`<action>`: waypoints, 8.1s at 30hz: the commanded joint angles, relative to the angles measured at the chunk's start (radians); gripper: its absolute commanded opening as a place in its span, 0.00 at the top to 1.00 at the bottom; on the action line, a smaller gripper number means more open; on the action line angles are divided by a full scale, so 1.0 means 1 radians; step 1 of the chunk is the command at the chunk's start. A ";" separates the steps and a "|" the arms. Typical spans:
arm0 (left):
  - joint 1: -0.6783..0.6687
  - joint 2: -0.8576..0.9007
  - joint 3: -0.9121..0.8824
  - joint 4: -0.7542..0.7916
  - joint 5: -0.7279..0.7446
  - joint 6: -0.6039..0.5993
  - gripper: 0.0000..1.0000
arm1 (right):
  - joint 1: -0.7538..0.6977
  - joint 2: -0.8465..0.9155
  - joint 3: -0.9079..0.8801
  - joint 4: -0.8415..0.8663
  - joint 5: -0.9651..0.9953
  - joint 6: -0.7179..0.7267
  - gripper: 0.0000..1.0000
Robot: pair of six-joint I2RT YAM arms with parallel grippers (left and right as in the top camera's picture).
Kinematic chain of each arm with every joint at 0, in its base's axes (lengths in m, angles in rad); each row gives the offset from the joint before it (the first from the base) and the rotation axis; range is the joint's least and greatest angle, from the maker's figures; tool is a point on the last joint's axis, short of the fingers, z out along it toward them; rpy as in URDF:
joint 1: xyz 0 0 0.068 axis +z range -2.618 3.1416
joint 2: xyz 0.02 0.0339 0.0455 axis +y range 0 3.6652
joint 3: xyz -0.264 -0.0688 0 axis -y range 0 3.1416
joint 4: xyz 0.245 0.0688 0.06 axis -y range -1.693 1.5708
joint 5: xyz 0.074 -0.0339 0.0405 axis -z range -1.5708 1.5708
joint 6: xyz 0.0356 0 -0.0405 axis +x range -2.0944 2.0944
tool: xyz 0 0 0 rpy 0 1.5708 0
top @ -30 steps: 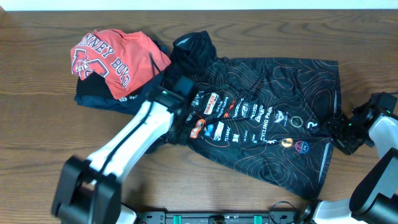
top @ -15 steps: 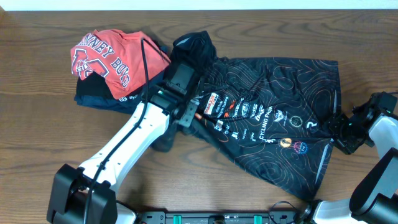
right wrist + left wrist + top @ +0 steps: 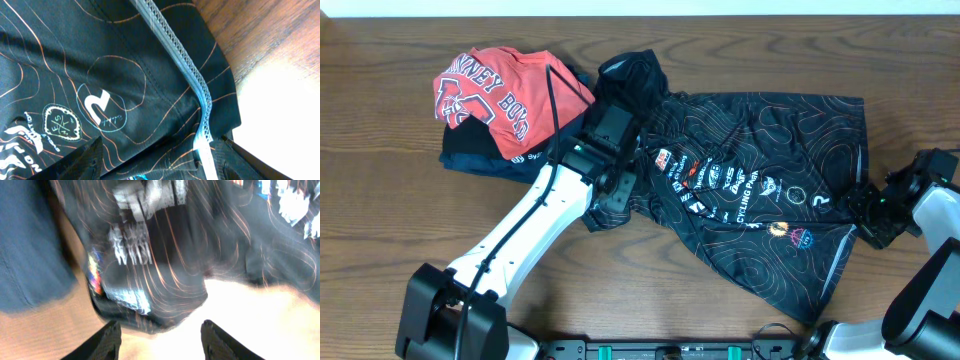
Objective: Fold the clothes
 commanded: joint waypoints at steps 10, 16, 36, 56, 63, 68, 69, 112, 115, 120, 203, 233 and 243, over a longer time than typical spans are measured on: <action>-0.022 0.012 -0.285 0.226 0.048 -0.025 0.44 | -0.008 -0.012 -0.002 0.002 -0.003 0.006 0.30; -0.022 0.059 -0.316 0.332 -0.015 -0.021 0.47 | -0.007 -0.012 -0.002 0.002 -0.022 0.006 0.30; -0.015 -0.111 0.090 -0.216 -0.225 -0.025 0.94 | -0.008 -0.012 -0.002 0.002 -0.022 0.006 0.30; 0.249 -0.095 0.090 0.046 -0.613 -0.138 0.94 | -0.008 -0.012 -0.002 0.002 -0.022 0.006 0.30; 0.336 -0.096 0.090 0.027 -0.531 -0.190 0.94 | -0.008 -0.012 -0.002 0.002 -0.022 0.006 0.30; 0.330 -0.104 0.090 0.024 -0.343 -0.151 0.94 | -0.003 -0.012 -0.002 -0.001 -0.027 0.006 0.29; 0.328 -0.109 0.090 0.024 -0.322 -0.152 0.94 | 0.002 -0.012 -0.002 -0.006 -0.031 0.006 0.29; 0.277 -0.206 0.064 -0.181 0.227 -0.098 0.78 | -0.159 -0.012 0.336 -0.186 -0.036 0.058 0.37; 0.209 -0.159 0.024 -0.196 0.291 -0.099 0.78 | -0.159 -0.012 0.336 -0.233 -0.037 0.030 0.36; 0.042 -0.102 -0.097 -0.194 0.295 -0.154 0.65 | -0.156 -0.012 0.335 -0.287 -0.040 -0.003 0.34; -0.028 0.223 -0.079 0.300 0.073 -0.069 0.59 | -0.135 -0.012 0.335 -0.288 -0.082 -0.017 0.33; -0.029 -0.238 0.007 -0.172 0.023 -0.188 0.94 | -0.135 -0.012 0.335 -0.278 -0.080 -0.017 0.33; -0.029 -0.505 0.007 -0.307 0.026 -0.322 0.94 | -0.135 -0.012 0.335 -0.276 -0.069 -0.017 0.33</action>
